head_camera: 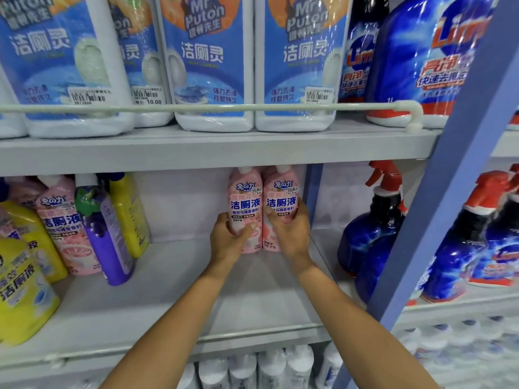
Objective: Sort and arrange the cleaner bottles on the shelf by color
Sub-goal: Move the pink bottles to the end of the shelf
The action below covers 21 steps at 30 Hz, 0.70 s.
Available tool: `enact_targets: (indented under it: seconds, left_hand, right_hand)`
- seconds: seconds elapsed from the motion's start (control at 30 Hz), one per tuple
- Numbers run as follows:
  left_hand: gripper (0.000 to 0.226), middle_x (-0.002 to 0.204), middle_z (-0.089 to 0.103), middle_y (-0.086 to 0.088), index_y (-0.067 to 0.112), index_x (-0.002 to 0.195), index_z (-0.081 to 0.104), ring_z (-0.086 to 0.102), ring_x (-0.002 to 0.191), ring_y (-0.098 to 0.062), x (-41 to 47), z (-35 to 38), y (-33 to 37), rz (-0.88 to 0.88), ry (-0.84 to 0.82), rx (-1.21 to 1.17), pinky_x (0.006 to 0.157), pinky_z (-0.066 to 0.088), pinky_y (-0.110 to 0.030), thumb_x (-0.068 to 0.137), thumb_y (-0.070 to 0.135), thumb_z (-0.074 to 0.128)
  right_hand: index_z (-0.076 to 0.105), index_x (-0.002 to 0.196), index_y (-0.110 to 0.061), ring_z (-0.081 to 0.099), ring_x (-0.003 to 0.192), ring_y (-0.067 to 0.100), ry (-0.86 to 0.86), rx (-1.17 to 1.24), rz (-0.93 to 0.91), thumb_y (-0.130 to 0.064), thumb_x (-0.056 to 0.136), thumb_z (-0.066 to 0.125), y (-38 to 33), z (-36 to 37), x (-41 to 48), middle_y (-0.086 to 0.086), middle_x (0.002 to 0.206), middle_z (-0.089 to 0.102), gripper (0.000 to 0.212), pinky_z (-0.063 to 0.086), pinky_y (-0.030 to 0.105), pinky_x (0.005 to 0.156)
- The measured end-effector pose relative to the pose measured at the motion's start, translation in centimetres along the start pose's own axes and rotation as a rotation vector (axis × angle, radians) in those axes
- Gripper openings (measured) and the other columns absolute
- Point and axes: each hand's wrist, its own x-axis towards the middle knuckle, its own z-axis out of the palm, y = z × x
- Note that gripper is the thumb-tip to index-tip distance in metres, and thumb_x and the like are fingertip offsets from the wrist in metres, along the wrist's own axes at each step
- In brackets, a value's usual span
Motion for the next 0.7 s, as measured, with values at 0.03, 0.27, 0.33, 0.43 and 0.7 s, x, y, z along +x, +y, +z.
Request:
enact_targets:
  seconds: [0.03,0.27,0.33,0.43,0.7]
  left_hand:
    - [0.046,0.099,0.074,0.002,0.014,0.109,0.061,0.073,0.086,-0.013,-0.1,0.0,0.0,-0.003,0.002,0.000,0.072,0.060,-0.025,0.075,0.021,0.091]
    - [0.069,0.107,0.077,-0.004,0.019,0.109,0.062,0.075,0.094,-0.026,0.3,-1.2,-0.6,-0.025,-0.088,-0.030,0.085,0.062,-0.052,0.054,0.054,0.084]
    - [0.067,0.108,0.077,-0.005,0.016,0.111,0.062,0.075,0.095,-0.026,0.3,-1.4,-0.5,-0.029,-0.105,-0.039,0.086,0.062,-0.053,0.058,0.048,0.087]
    - [0.055,0.110,0.077,-0.005,0.012,0.114,0.062,0.075,0.096,-0.026,0.2,-1.6,-0.4,-0.027,-0.110,-0.039,0.086,0.062,-0.053,0.070,0.030,0.091]
    - [0.059,0.101,0.079,-0.004,0.014,0.105,0.067,0.077,0.094,-0.025,-0.2,-2.8,1.0,-0.056,-0.167,-0.178,0.079,0.063,-0.044,0.079,0.067,0.074]
  right_hand:
    - [0.062,0.123,-0.022,0.073,0.098,0.007,0.001,-0.008,-0.003,-0.050,0.076,0.087,0.2,0.1,-0.3,-0.003,0.113,0.073,0.061,0.063,0.033,0.082]
    - [0.061,0.114,-0.035,0.073,0.098,0.008,-0.060,-0.010,0.016,-0.044,0.079,0.086,-0.2,-1.1,-0.8,-0.008,0.110,0.074,0.044,0.063,0.043,0.085]
    - [0.059,0.111,-0.037,0.074,0.098,0.009,-0.102,0.028,0.042,-0.037,0.081,0.086,-0.5,-1.4,-0.9,-0.007,0.110,0.075,0.040,0.063,0.045,0.086]
    - [0.059,0.107,-0.040,0.074,0.098,0.010,-0.100,0.045,0.044,-0.041,0.079,0.086,-0.9,-1.5,-1.4,-0.006,0.110,0.075,0.039,0.064,0.045,0.085]
    - [0.066,0.116,-0.012,0.076,0.092,0.014,-0.041,0.201,0.111,-0.051,0.098,0.062,-1.9,-2.2,-1.5,0.004,0.106,0.077,0.043,0.064,0.039,0.081]
